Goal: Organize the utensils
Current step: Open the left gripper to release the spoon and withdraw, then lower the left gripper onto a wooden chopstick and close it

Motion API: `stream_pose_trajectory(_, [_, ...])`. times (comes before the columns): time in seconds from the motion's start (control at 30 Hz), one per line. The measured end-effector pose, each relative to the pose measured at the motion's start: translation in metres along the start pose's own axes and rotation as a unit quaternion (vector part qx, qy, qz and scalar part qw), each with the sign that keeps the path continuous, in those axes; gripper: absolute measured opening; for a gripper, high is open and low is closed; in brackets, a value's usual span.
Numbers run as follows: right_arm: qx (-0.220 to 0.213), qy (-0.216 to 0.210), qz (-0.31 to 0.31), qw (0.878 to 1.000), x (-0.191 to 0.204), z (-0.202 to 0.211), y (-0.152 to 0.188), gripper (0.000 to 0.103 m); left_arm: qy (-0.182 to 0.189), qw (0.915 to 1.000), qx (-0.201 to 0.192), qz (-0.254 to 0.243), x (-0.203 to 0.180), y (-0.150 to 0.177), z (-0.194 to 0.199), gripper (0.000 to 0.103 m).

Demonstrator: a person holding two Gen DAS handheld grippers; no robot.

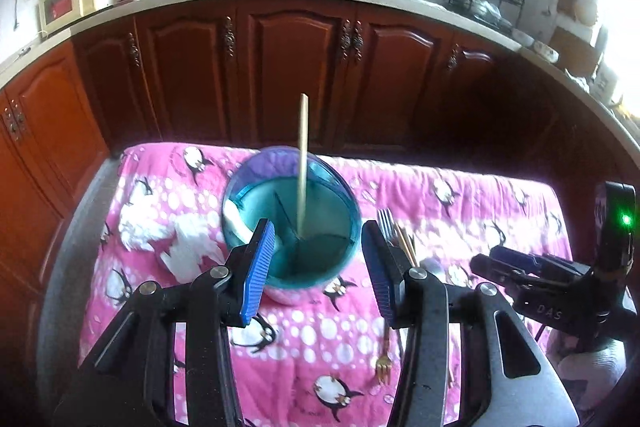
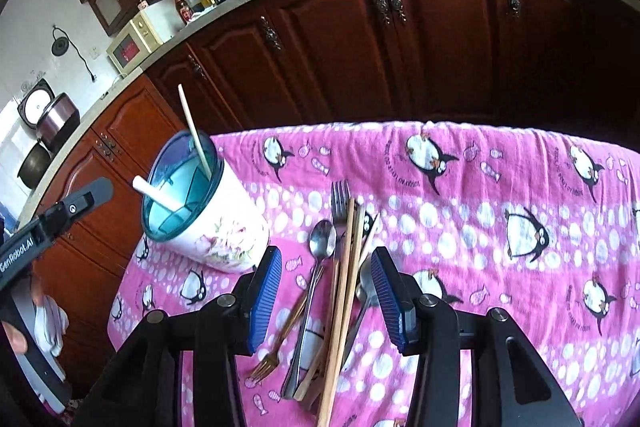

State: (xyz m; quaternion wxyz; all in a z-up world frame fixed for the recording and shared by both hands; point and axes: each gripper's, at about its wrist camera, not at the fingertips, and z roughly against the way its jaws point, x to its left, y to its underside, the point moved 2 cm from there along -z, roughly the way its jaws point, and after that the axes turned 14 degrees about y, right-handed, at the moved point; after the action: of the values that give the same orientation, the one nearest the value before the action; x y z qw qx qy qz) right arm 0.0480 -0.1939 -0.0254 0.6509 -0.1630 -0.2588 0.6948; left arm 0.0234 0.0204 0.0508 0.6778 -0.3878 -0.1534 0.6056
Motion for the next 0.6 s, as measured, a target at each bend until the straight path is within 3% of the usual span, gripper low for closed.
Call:
stream_pose_trajectory(0.4, [0.021, -0.004, -0.006, 1.0, -0.015, -0.01, 0.013, 0.044, 0.015, 0.9997, 0.02, -0.005, -0.022, 0.022, -0.02, 0.045])
stream_pose_trajectory(0.6, [0.046, -0.016, 0.009, 0.999, -0.007, -0.044, 0.006, 0.031, 0.042, 0.998, 0.04, 0.024, -0.015, 0.038, -0.033, 0.045])
